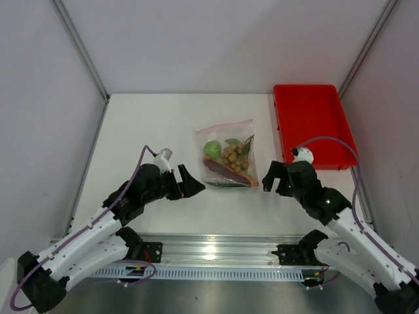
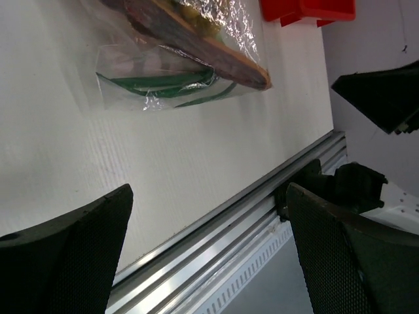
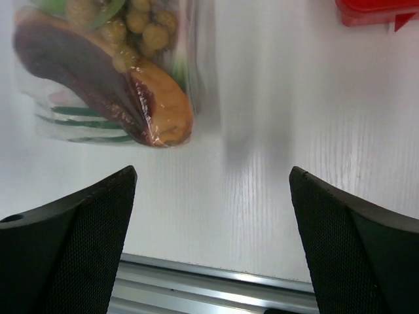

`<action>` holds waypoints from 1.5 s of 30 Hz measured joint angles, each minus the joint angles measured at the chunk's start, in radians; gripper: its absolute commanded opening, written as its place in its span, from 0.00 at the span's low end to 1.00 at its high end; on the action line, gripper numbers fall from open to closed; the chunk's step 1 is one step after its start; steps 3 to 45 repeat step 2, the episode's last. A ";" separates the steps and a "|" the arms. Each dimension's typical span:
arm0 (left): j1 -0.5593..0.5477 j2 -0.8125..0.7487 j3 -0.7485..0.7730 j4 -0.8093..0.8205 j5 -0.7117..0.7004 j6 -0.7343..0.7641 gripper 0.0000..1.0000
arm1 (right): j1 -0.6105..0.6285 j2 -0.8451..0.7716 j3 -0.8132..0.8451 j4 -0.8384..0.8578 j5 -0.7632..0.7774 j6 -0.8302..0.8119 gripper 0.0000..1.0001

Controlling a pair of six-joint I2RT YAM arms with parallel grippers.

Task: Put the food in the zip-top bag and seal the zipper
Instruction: Reset both arms

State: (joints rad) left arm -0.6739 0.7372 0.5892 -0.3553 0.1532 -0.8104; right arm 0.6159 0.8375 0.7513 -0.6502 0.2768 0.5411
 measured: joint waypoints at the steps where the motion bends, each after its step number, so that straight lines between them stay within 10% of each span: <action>1: 0.000 0.001 -0.022 0.035 0.010 -0.020 1.00 | 0.002 -0.066 -0.029 0.004 -0.004 0.016 0.99; 45: 0.000 -0.001 -0.049 0.069 0.019 -0.040 0.99 | 0.003 -0.116 -0.053 0.003 -0.008 0.029 0.99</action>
